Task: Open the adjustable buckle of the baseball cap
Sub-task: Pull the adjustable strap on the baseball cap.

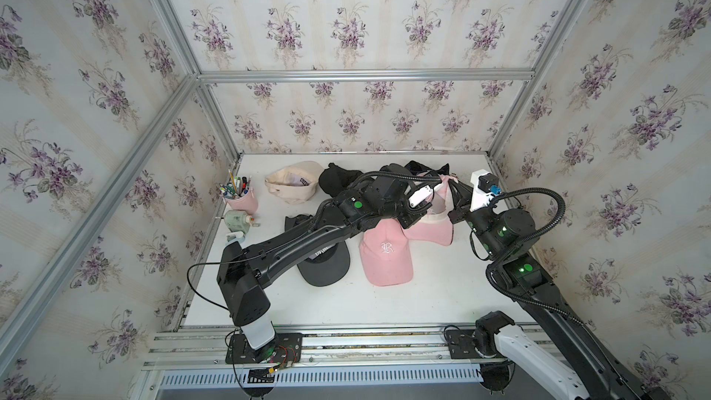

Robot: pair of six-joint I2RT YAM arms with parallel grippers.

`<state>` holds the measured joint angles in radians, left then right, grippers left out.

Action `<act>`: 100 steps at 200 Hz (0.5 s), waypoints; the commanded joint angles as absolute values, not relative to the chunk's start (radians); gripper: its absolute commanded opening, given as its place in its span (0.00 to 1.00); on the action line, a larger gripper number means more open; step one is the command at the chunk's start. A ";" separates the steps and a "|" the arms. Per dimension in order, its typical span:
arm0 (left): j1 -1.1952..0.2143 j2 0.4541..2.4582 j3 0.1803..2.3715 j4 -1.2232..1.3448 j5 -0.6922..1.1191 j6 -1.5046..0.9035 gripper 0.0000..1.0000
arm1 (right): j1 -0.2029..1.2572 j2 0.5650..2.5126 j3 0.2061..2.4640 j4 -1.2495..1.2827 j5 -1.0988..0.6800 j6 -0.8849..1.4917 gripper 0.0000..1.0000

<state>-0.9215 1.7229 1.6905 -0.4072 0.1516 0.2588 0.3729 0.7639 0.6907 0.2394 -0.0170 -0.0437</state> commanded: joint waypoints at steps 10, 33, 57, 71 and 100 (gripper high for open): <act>-0.922 1.728 1.708 -0.342 0.105 0.233 0.32 | 0.374 0.775 0.705 0.260 -0.009 -0.012 0.00; -0.922 1.703 1.681 -0.295 0.084 0.224 0.62 | 0.373 0.794 0.730 0.230 0.021 0.014 0.00; -0.922 1.673 1.668 -0.268 0.044 0.198 0.69 | 0.374 0.816 0.753 0.211 0.063 0.059 0.00; -0.922 1.647 1.643 -0.240 0.002 0.178 0.71 | 0.374 0.832 0.772 0.202 0.094 0.093 0.00; -0.923 1.575 1.547 -0.157 -0.036 0.158 0.72 | 0.373 0.878 0.837 0.163 0.135 0.155 0.00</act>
